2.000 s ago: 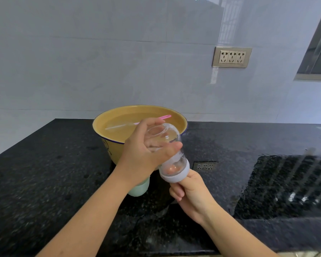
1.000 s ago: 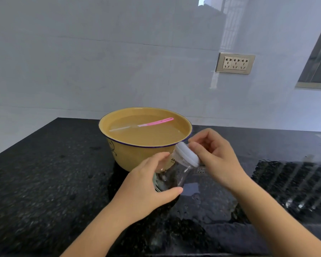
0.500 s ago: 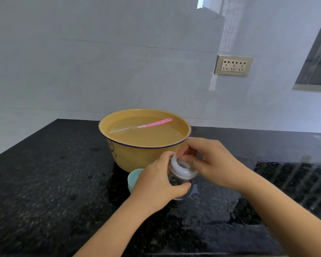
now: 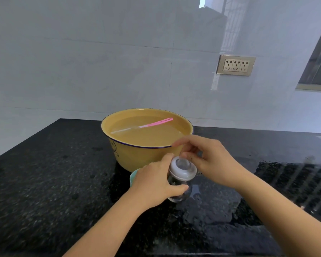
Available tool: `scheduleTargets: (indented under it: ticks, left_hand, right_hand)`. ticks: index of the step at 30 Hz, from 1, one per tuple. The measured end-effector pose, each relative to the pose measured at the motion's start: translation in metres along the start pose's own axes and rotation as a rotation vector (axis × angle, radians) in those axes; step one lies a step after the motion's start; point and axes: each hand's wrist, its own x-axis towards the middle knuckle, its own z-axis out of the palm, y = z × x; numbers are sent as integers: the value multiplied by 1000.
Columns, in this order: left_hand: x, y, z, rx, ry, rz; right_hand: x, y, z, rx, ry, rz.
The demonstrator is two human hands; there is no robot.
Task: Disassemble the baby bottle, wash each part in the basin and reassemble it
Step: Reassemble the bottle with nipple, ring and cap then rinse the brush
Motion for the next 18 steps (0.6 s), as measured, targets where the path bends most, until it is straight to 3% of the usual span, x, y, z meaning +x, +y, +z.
scheduleTargets:
  ticks: [12, 18]
  left_hand:
    - [-2, -15, -14, -73, -53, 30]
    - [-22, -31, -30, 100, 32, 73]
  right_hand:
    - [0, 6, 3, 3, -29, -21]
    - [-1, 4, 4, 8, -17, -8]
